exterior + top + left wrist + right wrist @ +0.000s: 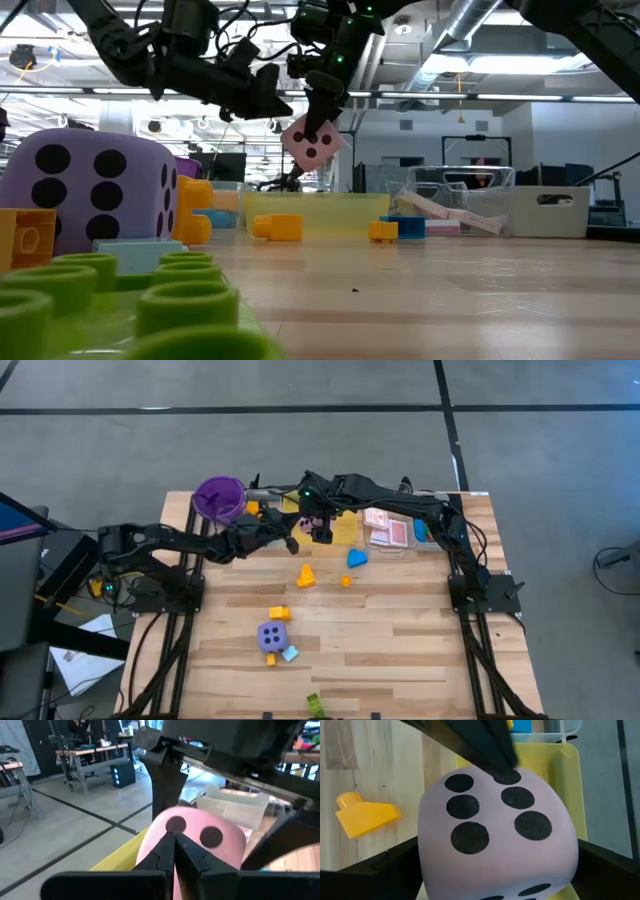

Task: Pick & Place Toys
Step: Put the pink dice into the yellow transparent bin

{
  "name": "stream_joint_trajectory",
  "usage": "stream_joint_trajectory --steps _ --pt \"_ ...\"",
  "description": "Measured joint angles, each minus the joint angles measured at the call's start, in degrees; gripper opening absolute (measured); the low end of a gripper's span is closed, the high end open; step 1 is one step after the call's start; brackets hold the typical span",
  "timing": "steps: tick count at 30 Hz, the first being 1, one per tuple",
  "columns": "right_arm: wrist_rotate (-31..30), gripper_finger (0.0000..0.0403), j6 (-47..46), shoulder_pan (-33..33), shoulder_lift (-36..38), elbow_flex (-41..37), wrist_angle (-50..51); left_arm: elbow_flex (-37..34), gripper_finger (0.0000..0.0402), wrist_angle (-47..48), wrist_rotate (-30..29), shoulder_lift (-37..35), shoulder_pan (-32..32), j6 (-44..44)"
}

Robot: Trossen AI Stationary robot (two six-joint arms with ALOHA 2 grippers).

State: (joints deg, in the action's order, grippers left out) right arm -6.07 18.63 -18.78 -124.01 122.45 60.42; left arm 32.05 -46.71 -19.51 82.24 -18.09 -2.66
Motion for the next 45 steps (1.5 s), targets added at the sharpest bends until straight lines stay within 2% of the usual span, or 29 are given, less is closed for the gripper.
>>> stream_joint_trajectory --steps 9,16,24,31,36,41,45 --pt "-0.1 0.0400 0.0 0.0 0.0 0.0 -0.1 0.0 0.0000 -4.2 4.1 5.0 -1.8 -0.2" --pt "0.0 0.0400 -0.2 0.0 0.0 0.0 -0.7 0.0 0.0000 -2.6 3.8 8.0 -4.9 1.1" --pt "0.0 0.0400 0.0 -0.5 0.0 0.0 -1.7 0.0 0.0000 -0.4 3.6 6.9 -6.1 1.5" --pt "0.0 0.0400 0.0 -1.5 0.0 0.0 -0.9 0.0 0.0000 3.8 3.6 1.5 -4.8 1.6" --pt "0.0 0.0400 -0.1 -1.6 0.0 0.0 -1.0 0.0 0.0000 2.9 3.9 0.4 -3.0 1.5" --pt "0.0 0.0400 -0.1 -1.4 0.0 0.0 -1.0 0.0 0.0000 0.7 9.5 0.4 -2.8 1.6" --pt "0.0 0.0400 -0.1 -1.2 0.0 0.0 -1.0 0.0 0.0000 -1.0 10.8 0.4 -2.5 1.6"
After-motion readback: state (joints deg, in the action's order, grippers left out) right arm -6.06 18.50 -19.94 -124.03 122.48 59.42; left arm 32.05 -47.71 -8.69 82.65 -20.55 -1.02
